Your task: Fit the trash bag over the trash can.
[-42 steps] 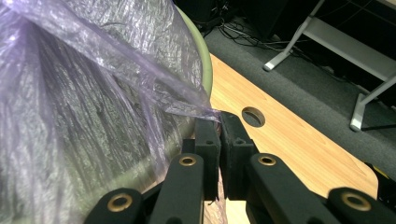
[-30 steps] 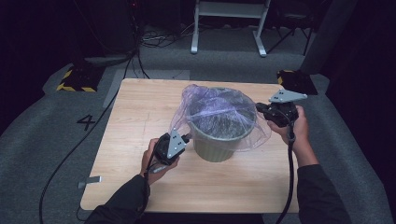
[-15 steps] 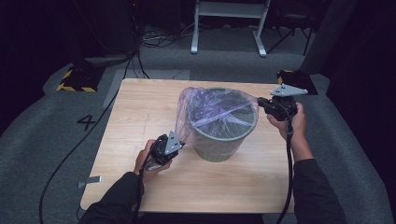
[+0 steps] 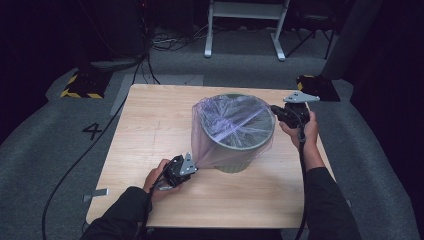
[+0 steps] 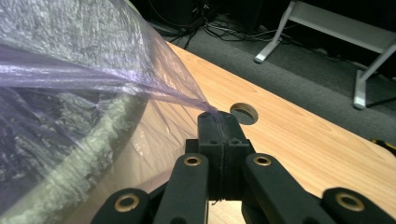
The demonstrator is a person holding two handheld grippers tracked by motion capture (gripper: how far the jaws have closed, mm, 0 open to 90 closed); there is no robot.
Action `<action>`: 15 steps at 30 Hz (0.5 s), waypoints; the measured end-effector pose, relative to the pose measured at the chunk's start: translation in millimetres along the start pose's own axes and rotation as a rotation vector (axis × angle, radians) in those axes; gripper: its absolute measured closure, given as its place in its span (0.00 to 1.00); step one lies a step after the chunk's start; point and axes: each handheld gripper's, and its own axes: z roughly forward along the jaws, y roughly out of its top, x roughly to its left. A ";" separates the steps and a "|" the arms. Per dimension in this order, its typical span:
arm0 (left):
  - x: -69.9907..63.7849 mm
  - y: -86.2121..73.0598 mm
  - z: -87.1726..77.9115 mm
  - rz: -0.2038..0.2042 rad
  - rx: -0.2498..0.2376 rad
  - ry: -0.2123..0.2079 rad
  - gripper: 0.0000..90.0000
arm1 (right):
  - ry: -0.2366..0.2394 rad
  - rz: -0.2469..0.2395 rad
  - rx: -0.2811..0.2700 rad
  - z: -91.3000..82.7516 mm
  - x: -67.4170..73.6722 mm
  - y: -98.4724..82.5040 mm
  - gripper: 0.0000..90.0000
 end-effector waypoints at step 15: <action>-17.3 1.5 -77.3 -0.010 -0.298 -0.022 0.24 | -0.006 0.014 -0.039 -13.9 -3.1 -1.1 1.00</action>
